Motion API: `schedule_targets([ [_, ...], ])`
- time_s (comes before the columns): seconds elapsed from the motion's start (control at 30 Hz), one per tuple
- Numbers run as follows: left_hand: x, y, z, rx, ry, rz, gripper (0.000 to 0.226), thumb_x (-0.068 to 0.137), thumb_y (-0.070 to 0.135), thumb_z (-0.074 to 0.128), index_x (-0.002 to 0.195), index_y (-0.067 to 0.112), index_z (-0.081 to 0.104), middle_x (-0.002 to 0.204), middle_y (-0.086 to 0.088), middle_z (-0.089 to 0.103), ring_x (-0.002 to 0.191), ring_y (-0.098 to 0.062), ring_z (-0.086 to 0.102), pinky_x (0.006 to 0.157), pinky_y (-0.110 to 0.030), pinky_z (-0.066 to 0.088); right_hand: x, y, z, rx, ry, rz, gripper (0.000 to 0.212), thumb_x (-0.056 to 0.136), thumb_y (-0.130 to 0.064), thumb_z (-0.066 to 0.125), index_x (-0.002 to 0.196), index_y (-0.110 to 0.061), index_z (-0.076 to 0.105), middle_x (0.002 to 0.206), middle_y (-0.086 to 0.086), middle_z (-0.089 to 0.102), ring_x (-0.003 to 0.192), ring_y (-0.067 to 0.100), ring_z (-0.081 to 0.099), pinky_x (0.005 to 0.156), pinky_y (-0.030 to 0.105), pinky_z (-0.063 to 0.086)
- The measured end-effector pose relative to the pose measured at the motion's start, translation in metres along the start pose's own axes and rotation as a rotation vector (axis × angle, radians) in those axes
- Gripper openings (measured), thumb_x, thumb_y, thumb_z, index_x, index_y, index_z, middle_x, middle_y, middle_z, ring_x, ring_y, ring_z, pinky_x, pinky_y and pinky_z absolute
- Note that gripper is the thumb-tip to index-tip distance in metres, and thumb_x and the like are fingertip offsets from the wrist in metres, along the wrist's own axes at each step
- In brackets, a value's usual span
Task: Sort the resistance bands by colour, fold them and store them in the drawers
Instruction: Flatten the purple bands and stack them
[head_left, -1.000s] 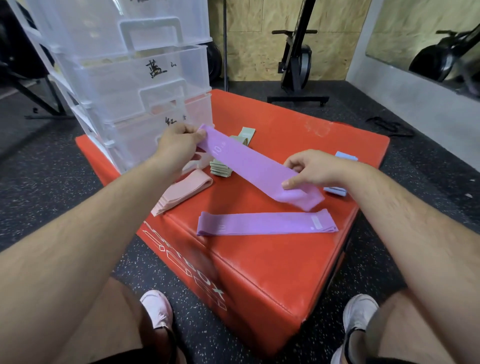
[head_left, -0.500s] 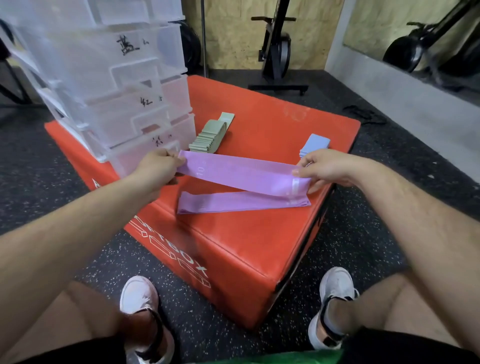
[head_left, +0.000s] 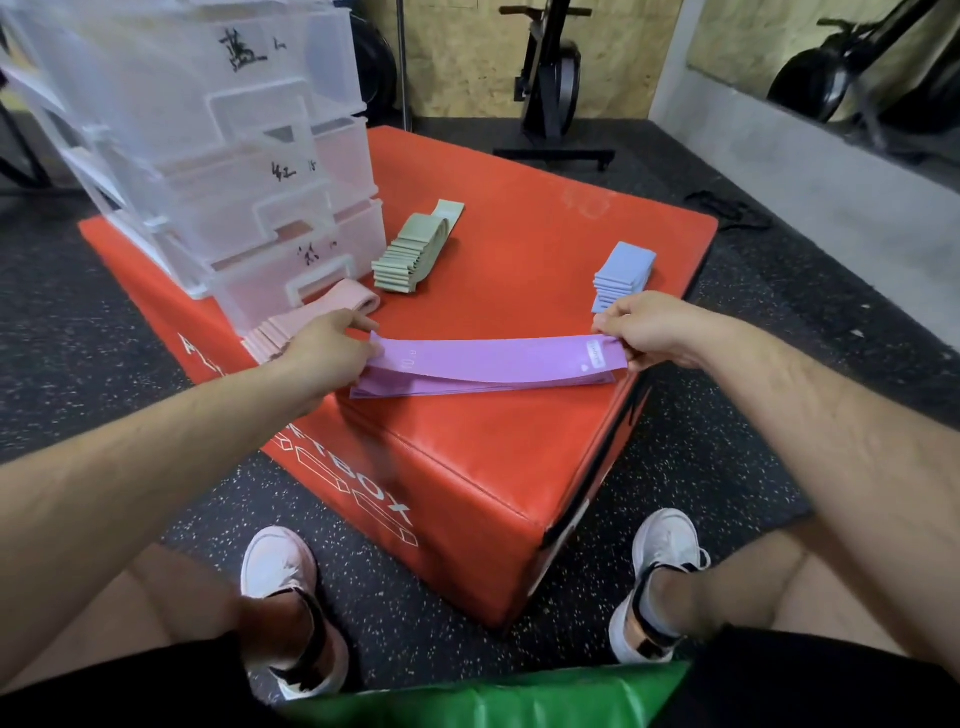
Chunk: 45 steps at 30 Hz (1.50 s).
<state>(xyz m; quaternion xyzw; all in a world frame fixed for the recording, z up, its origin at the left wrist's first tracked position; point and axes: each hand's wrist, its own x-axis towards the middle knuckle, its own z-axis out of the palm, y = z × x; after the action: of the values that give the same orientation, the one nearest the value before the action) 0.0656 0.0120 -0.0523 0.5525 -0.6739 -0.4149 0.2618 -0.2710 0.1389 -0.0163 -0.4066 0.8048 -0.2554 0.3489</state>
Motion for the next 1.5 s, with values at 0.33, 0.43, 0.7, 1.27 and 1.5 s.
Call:
schedule_targets([
  [0.33, 0.003, -0.006, -0.003, 0.041, 0.014, -0.020, 0.015, 0.085, 0.005, 0.062, 0.084, 0.020, 0.060, 0.078, -0.008, 0.062, 0.055, -0.019, 0.056, 0.052, -0.025, 0.046, 0.007, 0.005, 0.018, -0.086, 0.171, -0.095, 0.041, 0.098, -0.042, 0.057, 0.095, -0.001, 0.065, 0.065, 0.011, 0.065, 0.050, 0.021, 0.056, 0.054, 0.031, 0.048],
  [0.43, 0.002, -0.008, -0.005, 0.086, 0.013, 0.003, 0.015, 0.085, 0.007, 0.062, 0.086, 0.021, 0.059, 0.083, -0.007, 0.063, 0.063, -0.023, 0.060, 0.060, -0.032, 0.053, 0.001, 0.004, 0.020, -0.008, 0.083, -0.069, 0.039, 0.089, -0.044, 0.071, 0.098, -0.006, 0.065, 0.068, 0.011, 0.070, 0.056, 0.016, 0.064, 0.049, 0.027, 0.049],
  [0.7, -0.003, -0.011, -0.012, 0.252, 0.013, 0.120, 0.022, 0.079, 0.012, 0.065, 0.097, 0.024, 0.062, 0.070, -0.003, 0.058, 0.064, -0.027, 0.059, 0.066, -0.038, 0.050, -0.008, 0.005, 0.016, -0.119, 0.072, -0.079, 0.028, 0.085, -0.010, 0.075, 0.110, -0.007, 0.061, 0.077, 0.011, 0.072, 0.056, 0.013, 0.066, 0.056, 0.028, 0.052],
  [1.27, -0.019, -0.005, 0.007, 0.829, 0.024, 0.592, 0.028, 0.080, 0.014, 0.059, 0.108, 0.018, 0.065, 0.114, -0.009, 0.051, 0.112, -0.035, 0.047, 0.092, -0.041, 0.038, -0.008, 0.005, 0.022, -0.257, 0.096, 0.095, 0.030, 0.078, -0.031, 0.081, 0.086, -0.007, 0.065, 0.080, 0.005, 0.059, 0.067, 0.019, 0.051, 0.058, 0.030, 0.038],
  [1.5, -0.024, 0.021, 0.056, 0.826, -0.163, 0.948, 0.026, 0.089, 0.030, 0.061, 0.115, 0.025, 0.061, 0.127, 0.005, 0.053, 0.109, -0.023, 0.049, 0.076, -0.033, 0.031, -0.006, 0.002, 0.023, -0.234, 0.056, 0.076, 0.022, 0.078, -0.028, 0.076, 0.086, -0.013, 0.064, 0.083, 0.004, 0.056, 0.069, 0.018, 0.049, 0.062, 0.027, 0.038],
])
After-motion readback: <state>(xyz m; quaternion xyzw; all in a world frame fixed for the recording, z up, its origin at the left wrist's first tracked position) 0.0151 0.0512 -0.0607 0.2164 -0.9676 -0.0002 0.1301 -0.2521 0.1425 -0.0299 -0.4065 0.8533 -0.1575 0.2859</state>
